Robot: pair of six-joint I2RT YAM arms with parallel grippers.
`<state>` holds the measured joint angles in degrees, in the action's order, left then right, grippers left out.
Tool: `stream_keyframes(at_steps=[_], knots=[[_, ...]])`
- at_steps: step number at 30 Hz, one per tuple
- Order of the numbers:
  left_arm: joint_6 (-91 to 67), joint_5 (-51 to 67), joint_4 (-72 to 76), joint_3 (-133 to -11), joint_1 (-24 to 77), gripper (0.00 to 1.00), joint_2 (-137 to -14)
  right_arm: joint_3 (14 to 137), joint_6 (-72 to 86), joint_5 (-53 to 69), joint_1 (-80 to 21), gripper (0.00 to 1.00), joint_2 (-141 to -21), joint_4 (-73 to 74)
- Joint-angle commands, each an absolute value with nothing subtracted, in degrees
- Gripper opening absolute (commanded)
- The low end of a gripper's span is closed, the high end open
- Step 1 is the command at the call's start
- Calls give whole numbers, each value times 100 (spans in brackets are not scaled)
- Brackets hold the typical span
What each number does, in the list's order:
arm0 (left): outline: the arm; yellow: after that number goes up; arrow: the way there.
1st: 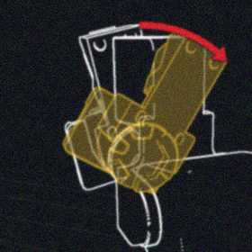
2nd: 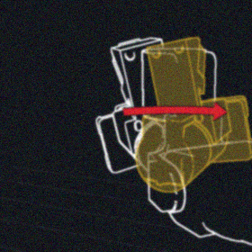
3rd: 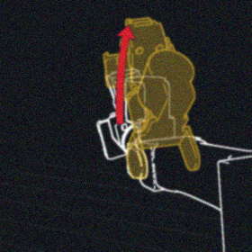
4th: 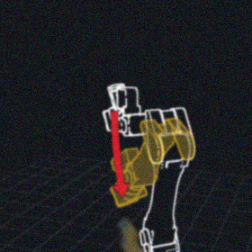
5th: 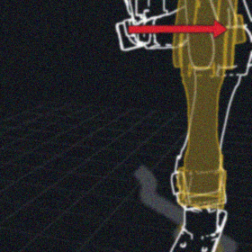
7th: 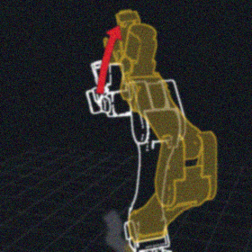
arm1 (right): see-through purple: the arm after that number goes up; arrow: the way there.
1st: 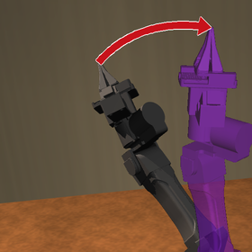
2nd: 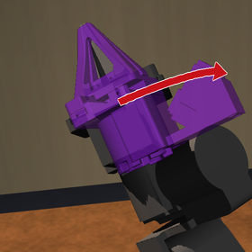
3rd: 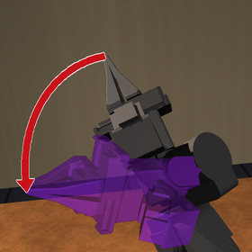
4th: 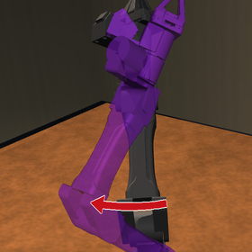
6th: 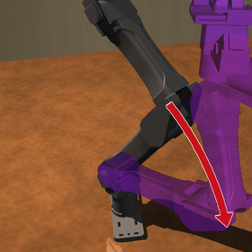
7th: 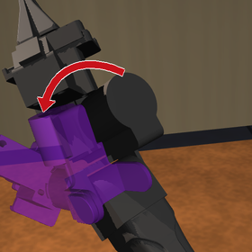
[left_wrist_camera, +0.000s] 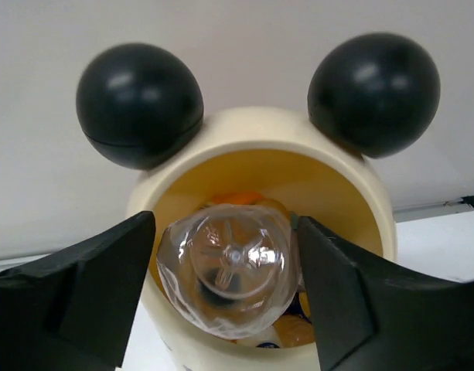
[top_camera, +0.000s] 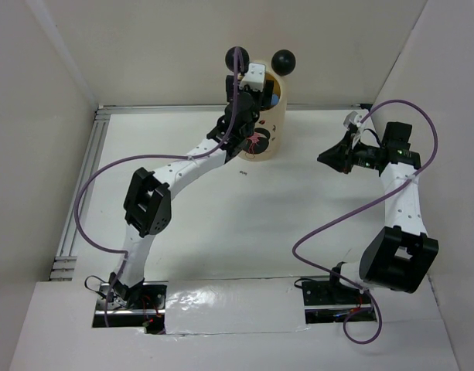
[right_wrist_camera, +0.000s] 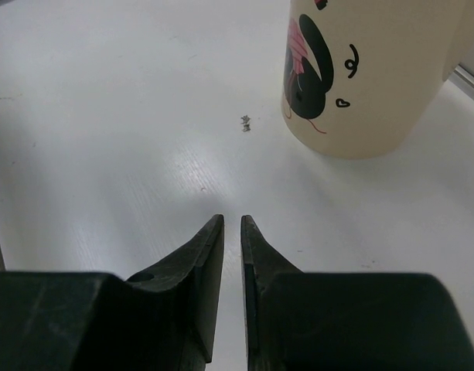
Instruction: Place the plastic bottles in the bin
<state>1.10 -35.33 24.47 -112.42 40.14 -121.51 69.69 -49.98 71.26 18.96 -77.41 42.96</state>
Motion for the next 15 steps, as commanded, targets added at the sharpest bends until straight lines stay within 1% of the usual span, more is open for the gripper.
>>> stream_keyframes(at_steps=[1, 2, 4, 7, 10, 12, 13, 14, 15], knots=[[53, -3551, 2725, -11416, 4025, 88, -12190, 7023, -5106, 7277, 1951, 22, -7690, 4526], [53, -3551, 2725, -11417, 4025, 100, -12190, 7022, -5106, 7277, 1951, 22, -7690, 4526], [53, -3551, 2725, -11592, 4025, 100, -12190, 7022, -5159, 7277, 1951, 23, -7638, 4579], [201, -3551, 2795, -11829, 4235, 100, -11945, 7022, -5211, 7277, 1951, 32, -7638, 4631], [553, -3875, 2874, -11892, 4455, 100, -11516, 6970, -5151, 7172, 1951, 65, -7585, 4632], [632, -4235, 2438, -11752, 4666, 100, -11164, 6970, -4975, 7050, 1951, 100, -7585, 4570], [485, -4341, 2113, -11594, 4719, 100, -10927, 6970, -4905, 7049, 2012, 100, -7585, 4570], [292, -4150, 1666, -11384, 4772, 100, -10316, 6970, -4635, 7049, 2013, 100, -7533, 4570], [-328, -3426, 687, -10781, 4677, 100, -9962, 6909, -4380, 6918, 2013, 100, -7480, 4361]])
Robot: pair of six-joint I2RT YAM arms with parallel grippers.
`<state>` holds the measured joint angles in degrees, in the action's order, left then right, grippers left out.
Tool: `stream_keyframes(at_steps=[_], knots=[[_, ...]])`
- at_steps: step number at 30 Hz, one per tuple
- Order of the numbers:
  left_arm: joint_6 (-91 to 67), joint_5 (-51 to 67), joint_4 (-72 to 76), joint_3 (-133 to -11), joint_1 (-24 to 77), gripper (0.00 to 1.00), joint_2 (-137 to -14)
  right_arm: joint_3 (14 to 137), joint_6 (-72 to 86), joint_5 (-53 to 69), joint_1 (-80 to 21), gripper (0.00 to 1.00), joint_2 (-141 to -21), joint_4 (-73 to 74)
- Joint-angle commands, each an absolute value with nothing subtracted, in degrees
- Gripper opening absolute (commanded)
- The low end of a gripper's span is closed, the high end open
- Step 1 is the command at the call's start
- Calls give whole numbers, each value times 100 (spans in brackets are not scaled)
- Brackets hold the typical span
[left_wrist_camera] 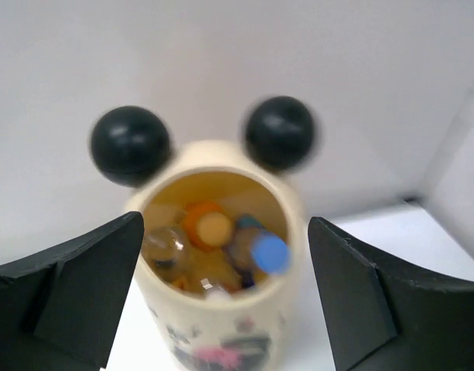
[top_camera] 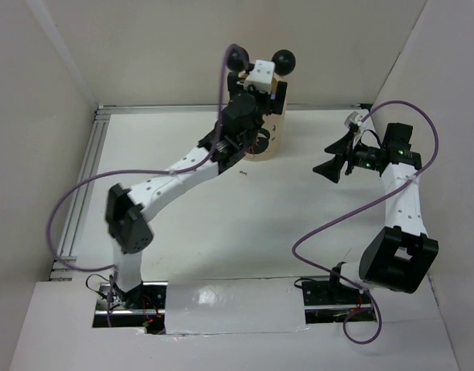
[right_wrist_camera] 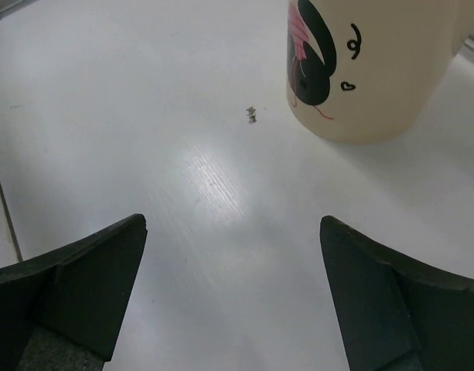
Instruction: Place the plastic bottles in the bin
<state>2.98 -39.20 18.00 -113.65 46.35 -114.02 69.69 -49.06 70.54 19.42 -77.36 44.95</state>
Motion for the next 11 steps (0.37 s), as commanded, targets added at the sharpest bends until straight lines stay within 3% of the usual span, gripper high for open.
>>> stream_keyframes(at_steps=[1, 2, 3, 5, 11], knots=[[-665, -3419, 372, -10358, 4676, 100, -9575, 6908, -4133, 6830, 2013, 100, -7479, 4359], [-955, -2340, 230, -9858, 4441, 100, -9171, 6908, -3792, 6699, 2013, 100, -7427, 4098], [-1445, -1859, 229, -8756, 4299, 100, -8349, 6847, -2979, 6523, 2013, 100, -7366, 3948], [-1835, -885, 229, -7783, 3914, 100, -7624, 6794, -2263, 5847, 2065, 100, -7304, 3710], [-2347, -396, -421, -5460, 3060, 100, -5620, 6285, -1753, 5440, 2521, 100, -7093, 2991]])
